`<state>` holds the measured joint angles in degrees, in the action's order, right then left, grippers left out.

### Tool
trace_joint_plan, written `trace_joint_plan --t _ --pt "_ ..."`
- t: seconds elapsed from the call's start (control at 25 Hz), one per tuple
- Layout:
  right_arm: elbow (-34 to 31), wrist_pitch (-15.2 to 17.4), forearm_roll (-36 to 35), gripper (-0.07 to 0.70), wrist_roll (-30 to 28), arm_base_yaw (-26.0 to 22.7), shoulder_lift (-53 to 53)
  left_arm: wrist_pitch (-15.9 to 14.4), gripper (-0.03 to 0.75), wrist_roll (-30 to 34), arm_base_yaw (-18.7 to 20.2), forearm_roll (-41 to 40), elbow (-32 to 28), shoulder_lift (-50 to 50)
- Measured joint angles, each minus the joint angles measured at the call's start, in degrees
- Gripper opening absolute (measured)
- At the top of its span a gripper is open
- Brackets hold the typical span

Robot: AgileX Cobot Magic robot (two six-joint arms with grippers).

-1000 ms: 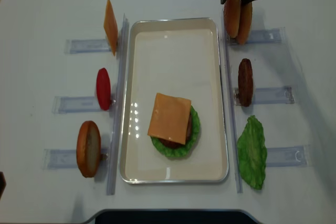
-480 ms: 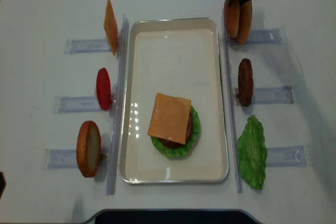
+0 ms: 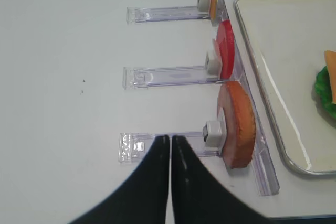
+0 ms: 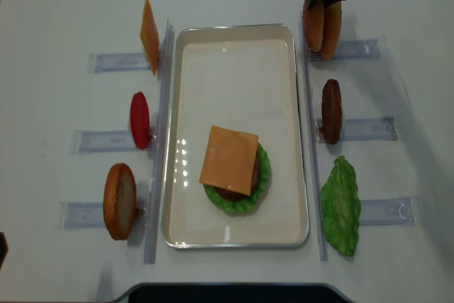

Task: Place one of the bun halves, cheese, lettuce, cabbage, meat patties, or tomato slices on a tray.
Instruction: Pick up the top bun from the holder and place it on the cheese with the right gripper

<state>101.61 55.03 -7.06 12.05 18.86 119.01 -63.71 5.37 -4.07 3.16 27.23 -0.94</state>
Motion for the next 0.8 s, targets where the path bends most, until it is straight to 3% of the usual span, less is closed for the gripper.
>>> trace_joint_plan --t 0.4,0.8 --pt "0.0 2.3 -1.5 0.209 0.6 0.0 -2.4 0.0 0.0 0.0 0.0 0.0 0.0 0.0" --pt "0.0 7.3 -4.0 0.199 1.2 0.0 -3.3 0.0 0.0 0.0 0.0 0.0 0.0 0.0"
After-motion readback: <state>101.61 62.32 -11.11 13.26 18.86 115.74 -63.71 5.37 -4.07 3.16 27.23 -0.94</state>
